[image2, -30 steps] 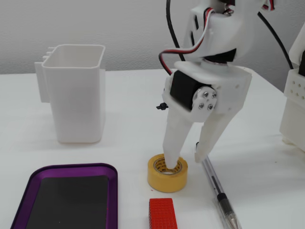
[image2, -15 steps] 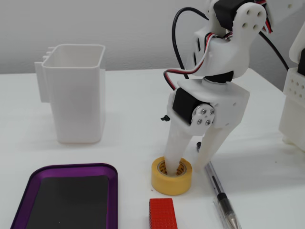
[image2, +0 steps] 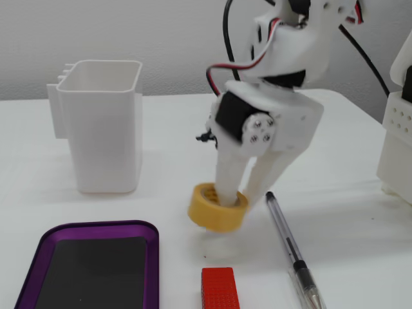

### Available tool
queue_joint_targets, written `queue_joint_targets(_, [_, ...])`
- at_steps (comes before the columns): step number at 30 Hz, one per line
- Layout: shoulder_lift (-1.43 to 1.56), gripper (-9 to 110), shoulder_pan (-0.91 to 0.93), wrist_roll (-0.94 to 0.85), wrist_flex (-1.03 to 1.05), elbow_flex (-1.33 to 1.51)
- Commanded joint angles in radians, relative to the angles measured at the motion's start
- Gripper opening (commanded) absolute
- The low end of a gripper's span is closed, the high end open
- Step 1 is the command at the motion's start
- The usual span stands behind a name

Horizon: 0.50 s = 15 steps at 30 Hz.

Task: Pick up the yellow tape and place it in the box.

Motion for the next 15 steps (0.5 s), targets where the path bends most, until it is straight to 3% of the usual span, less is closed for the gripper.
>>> queue_joint_targets(1, [0.069,-1,-0.028,0.041,0.008,-0.176])
queue_joint_targets(8, [0.002,-1,-0.146,0.041,-0.094,-0.347])
queue_joint_targets(15, [-0.233,-1,-0.140,0.051,-0.213,-0.385])
